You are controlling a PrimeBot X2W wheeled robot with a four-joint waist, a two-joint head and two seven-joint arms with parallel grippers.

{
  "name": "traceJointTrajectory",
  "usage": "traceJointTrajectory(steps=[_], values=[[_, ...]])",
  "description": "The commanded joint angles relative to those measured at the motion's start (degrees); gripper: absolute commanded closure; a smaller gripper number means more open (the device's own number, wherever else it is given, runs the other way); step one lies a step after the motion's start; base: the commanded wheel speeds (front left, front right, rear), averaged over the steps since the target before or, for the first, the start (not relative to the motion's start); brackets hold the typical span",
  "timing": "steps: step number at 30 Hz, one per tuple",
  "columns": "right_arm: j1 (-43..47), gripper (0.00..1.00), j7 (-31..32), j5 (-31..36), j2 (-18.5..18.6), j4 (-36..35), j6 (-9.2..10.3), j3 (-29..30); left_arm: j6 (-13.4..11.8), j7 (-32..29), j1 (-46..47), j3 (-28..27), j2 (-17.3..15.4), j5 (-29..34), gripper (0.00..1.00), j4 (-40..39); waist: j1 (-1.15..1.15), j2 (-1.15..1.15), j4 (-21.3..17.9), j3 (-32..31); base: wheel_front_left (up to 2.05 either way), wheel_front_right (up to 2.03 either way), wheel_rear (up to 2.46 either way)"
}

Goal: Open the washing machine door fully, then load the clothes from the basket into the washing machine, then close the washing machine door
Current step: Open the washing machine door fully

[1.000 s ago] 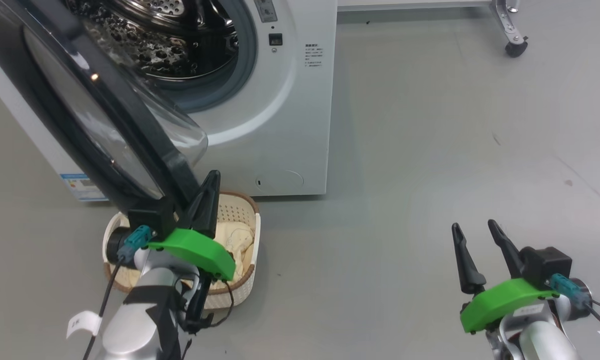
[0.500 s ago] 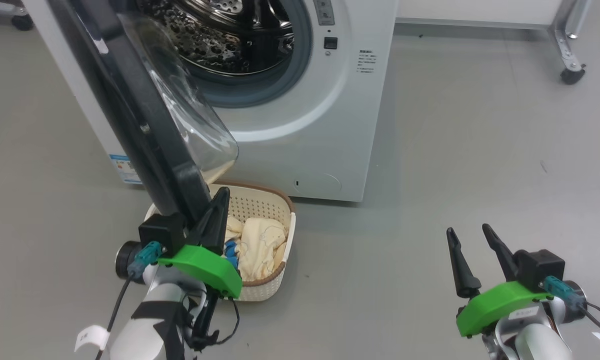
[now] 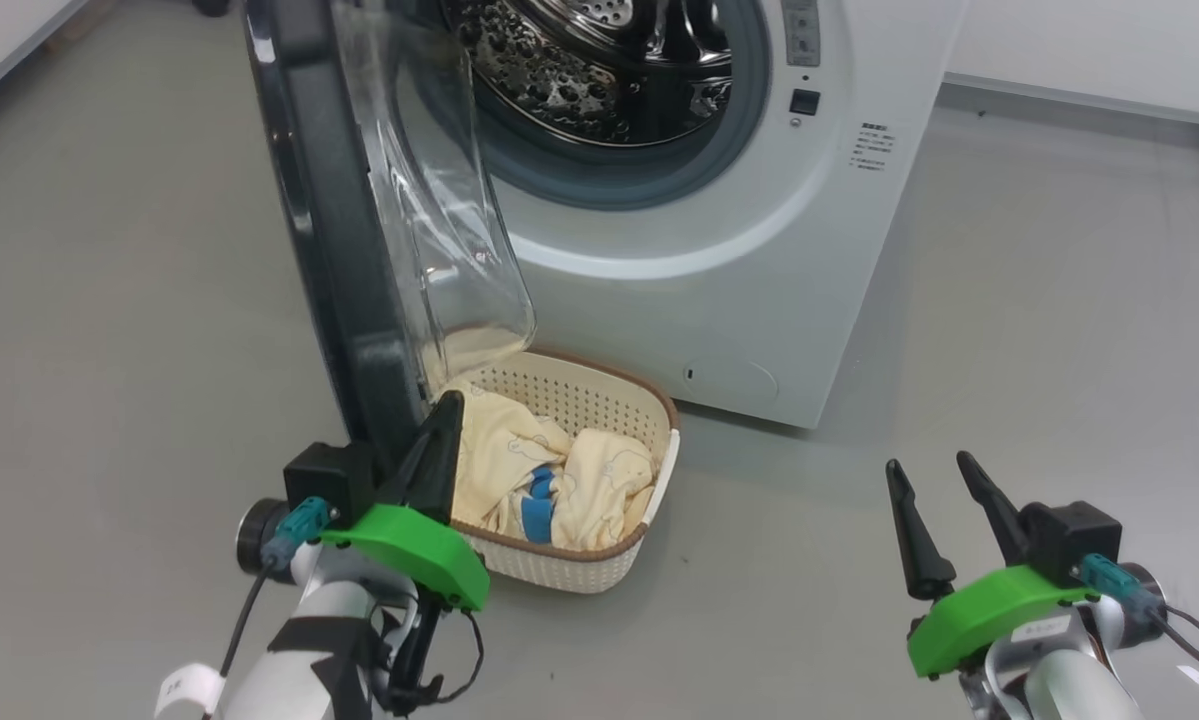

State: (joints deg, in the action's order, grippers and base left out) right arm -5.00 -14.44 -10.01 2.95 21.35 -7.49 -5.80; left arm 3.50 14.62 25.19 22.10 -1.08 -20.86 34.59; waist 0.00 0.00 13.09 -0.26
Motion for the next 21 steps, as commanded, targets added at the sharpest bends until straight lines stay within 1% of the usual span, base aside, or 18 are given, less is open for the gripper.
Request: traceJointTrajectory(steps=[1, 9, 21], values=[[-2.07, 0.0, -0.56, -0.23, -0.07, -1.54, 0.0, -1.28, -0.77, 0.38, 1.55, -3.2, -1.8, -0.32, 1.0, -1.64, 0.0, 0.0, 1.21, 0.15, 0.0, 0.0, 0.0], [-2.5, 0.0, -0.56, -0.14, -0.07, -1.38, 0.0, -1.6, -1.02, 0.38, 0.63, -7.43, -2.25, 0.24, 1.0, -2.2, 0.0, 0.0, 3.65, 1.13, 0.0, 0.0, 0.0], [-3.27, 0.0, -0.56, 0.0, -0.07, -1.42, 0.0, -1.86, -1.23, 0.38, -1.36, -14.95, -3.8, 1.35, 1.0, -4.71, 0.0, 0.0, 4.79, 3.43, 0.0, 0.0, 0.0]])
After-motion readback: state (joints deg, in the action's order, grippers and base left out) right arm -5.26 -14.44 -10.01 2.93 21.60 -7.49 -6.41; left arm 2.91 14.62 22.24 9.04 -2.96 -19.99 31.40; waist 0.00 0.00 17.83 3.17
